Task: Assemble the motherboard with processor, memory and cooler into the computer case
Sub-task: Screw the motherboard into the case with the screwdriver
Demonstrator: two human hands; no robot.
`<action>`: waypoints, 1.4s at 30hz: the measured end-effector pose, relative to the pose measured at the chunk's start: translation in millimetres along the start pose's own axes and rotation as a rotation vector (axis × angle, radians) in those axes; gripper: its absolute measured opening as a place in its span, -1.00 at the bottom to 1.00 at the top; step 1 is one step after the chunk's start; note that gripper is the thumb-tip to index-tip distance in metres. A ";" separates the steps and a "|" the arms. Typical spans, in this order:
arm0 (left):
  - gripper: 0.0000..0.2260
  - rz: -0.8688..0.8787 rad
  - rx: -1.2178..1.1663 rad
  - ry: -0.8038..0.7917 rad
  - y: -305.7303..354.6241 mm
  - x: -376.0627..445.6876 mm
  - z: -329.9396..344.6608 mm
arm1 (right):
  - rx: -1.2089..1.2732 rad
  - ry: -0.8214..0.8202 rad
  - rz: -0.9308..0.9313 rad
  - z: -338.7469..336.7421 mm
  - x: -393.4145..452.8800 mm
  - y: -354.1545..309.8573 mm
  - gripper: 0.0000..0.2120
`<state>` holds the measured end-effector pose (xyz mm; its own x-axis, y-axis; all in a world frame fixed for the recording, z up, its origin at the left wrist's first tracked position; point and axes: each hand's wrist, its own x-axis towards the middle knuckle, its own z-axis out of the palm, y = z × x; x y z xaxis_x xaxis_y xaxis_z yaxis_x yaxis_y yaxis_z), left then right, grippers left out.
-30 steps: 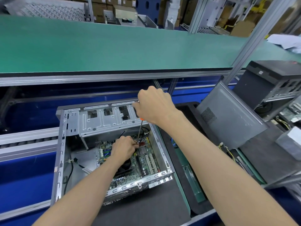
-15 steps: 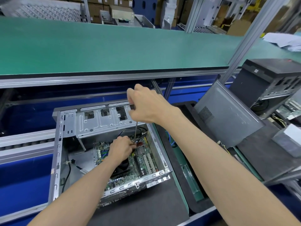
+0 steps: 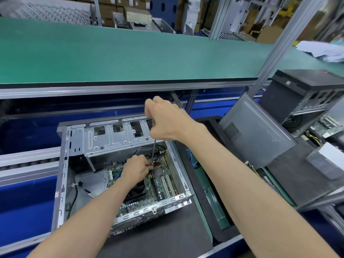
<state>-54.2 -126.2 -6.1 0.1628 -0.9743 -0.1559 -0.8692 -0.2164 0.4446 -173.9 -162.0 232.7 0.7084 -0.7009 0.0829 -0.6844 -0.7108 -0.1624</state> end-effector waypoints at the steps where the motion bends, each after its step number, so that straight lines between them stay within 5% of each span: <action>1: -0.82 0.005 0.004 -0.005 -0.4 0.6 0.6 | 0.060 -0.030 -0.011 -1.7 -0.4 0.4 -0.71; 4: -0.85 0.002 0.002 0.000 -1.5 0.0 0.0 | 0.029 0.023 0.018 4.2 1.3 -2.7 -0.90; 8: -0.84 0.005 0.011 -0.004 -0.4 1.2 -0.1 | -0.231 0.214 0.110 11.4 4.7 -3.1 -0.63; 11: -0.82 0.000 0.022 0.004 -1.5 1.1 1.2 | -0.101 0.096 0.036 4.4 2.0 -1.3 -0.85; 14: -0.84 0.009 0.022 0.004 -2.2 1.4 1.7 | 0.074 -0.042 -0.010 -0.8 0.5 0.1 -0.75; 17: -0.85 0.026 0.036 0.011 -3.8 1.8 3.2 | 0.003 0.032 0.045 4.9 3.2 -1.8 -0.90; 21: -0.84 0.037 0.055 0.014 -3.2 2.6 2.9 | -0.209 0.176 0.112 9.8 5.0 -1.3 -0.70; 23: -0.85 0.036 0.059 0.010 -3.5 2.2 3.4 | -0.115 0.099 0.064 5.3 4.0 -1.3 -0.85; 27: -0.85 0.037 0.041 0.010 -5.3 2.7 5.2 | 0.131 -0.049 0.074 -1.4 2.1 0.6 -0.71; 30: -0.85 0.038 0.031 0.014 -5.8 2.7 5.9 | -0.025 0.069 0.126 4.5 4.2 -1.5 -0.92; 34: -0.85 0.040 0.010 0.016 -5.7 3.0 4.9 | -0.269 0.168 0.143 6.5 6.2 -1.1 -0.80; 38: -0.85 0.034 0.002 0.034 -7.5 2.7 6.6 | 0.030 -0.028 0.033 -1.1 6.1 -0.4 -0.72; 42: -0.86 0.041 -0.007 0.029 -8.2 2.0 6.2 | 0.056 -0.016 0.041 0.3 4.9 0.2 -0.78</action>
<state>-49.7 -126.0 -15.6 0.1402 -0.9838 -0.1122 -0.8721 -0.1763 0.4564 -170.4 -165.5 232.8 0.6829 -0.7281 0.0595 -0.7024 -0.6768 -0.2203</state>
